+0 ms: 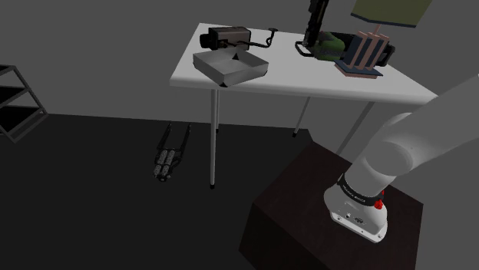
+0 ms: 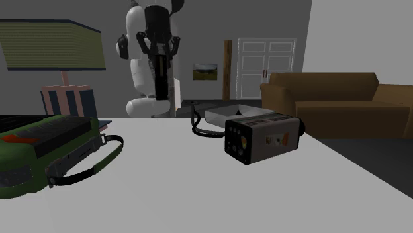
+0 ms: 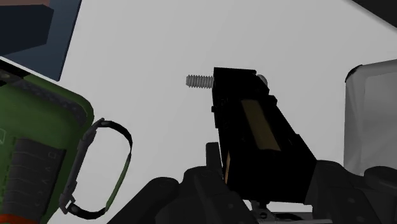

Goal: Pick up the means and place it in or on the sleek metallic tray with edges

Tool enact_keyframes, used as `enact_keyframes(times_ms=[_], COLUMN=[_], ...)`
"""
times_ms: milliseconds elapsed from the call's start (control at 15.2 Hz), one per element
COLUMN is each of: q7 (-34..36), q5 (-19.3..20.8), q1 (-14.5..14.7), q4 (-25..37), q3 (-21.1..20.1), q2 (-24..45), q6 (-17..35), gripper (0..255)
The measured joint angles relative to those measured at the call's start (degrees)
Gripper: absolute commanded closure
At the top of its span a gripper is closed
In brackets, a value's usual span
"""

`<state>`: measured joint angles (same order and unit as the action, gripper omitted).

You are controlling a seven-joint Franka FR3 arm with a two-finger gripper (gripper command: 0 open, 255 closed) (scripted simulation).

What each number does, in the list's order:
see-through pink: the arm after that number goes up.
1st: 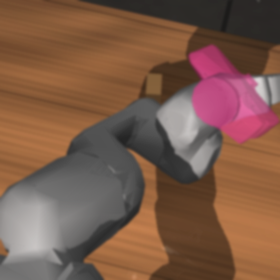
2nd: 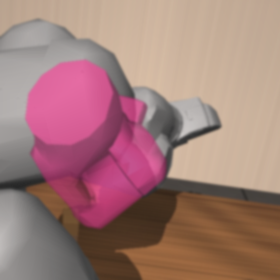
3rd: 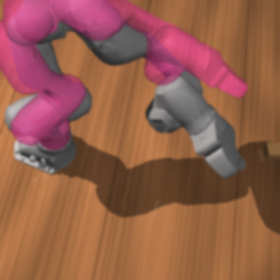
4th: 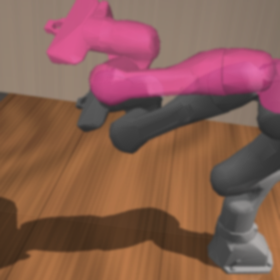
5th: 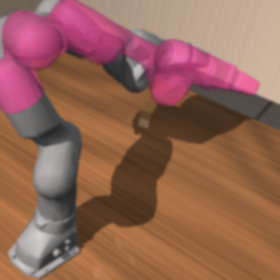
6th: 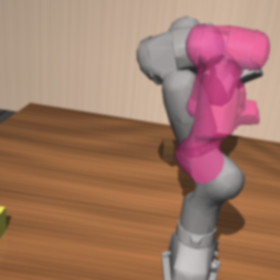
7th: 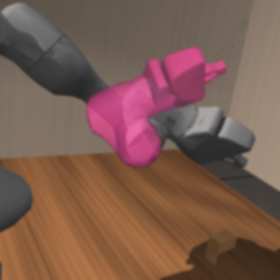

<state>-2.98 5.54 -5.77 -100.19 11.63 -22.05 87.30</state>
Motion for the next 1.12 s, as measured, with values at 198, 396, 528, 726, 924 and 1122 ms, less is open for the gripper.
enact_keyframes(times_ms=[198, 396, 528, 726, 924, 1122], q7=[0.4, 3.5, 6.1, 9.4, 13.6, 16.8], q5=[-0.3, -0.9, -1.3, -1.7, -1.8, -1.7], q1=[0.3, 1.4, 2.3, 3.5, 5.1, 6.5], q4=[3.6, 6.7, 9.6, 13.5, 18.2, 25.0], q3=[-0.4, -2.6, -4.4, -6.6, -9.2, -11.3], q2=[1.5, 3.8, 5.8, 9.1, 12.6, 17.8], q6=[-2.1, -3.3, -4.2, -5.1, -6.5, -8.4], gripper=[255, 255, 255, 255, 255, 255])
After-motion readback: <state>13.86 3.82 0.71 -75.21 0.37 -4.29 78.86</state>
